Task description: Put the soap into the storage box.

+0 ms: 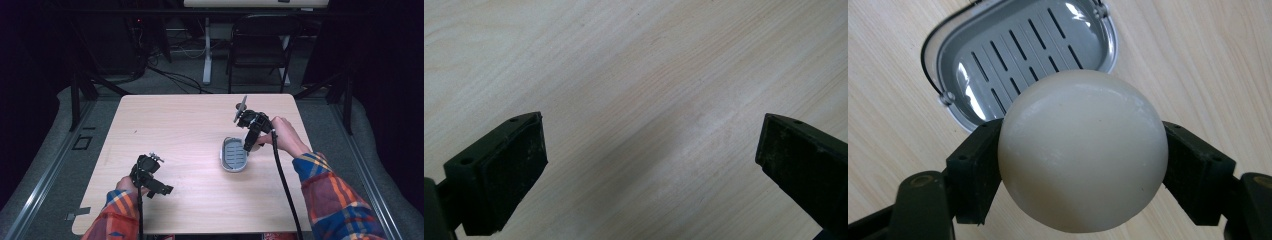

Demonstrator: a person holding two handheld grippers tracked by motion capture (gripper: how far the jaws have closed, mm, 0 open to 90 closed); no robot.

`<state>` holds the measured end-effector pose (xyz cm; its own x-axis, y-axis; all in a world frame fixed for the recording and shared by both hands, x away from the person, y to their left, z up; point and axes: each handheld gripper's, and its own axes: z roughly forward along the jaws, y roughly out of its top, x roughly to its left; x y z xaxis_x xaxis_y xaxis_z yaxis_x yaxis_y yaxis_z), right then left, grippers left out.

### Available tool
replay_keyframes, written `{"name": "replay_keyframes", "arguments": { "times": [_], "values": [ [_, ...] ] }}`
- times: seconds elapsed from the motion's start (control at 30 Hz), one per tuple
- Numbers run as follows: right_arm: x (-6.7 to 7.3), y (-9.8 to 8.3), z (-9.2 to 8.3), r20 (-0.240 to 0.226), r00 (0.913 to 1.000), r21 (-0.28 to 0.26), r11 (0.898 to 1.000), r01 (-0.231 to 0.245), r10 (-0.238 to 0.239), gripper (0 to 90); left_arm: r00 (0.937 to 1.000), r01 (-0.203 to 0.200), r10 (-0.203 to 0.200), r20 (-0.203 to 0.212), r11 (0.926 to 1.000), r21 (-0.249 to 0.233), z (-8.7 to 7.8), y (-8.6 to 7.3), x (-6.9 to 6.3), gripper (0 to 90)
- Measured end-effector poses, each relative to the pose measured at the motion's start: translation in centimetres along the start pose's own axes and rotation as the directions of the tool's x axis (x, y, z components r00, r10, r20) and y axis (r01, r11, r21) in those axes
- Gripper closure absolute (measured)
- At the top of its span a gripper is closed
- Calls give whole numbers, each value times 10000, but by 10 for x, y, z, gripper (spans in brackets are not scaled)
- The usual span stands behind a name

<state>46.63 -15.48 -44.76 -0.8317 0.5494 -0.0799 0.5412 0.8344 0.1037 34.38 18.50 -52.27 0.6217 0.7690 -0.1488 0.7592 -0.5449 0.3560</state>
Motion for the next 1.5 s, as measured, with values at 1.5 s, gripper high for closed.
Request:
{"name": "replay_keyframes", "arguments": {
  "times": [1.5],
  "values": [
    [27,39,50,-609,9954,259,9968,761,-744,238,10000,-20,20,32,10000,-6,0,0,0,0]
  ]
}}
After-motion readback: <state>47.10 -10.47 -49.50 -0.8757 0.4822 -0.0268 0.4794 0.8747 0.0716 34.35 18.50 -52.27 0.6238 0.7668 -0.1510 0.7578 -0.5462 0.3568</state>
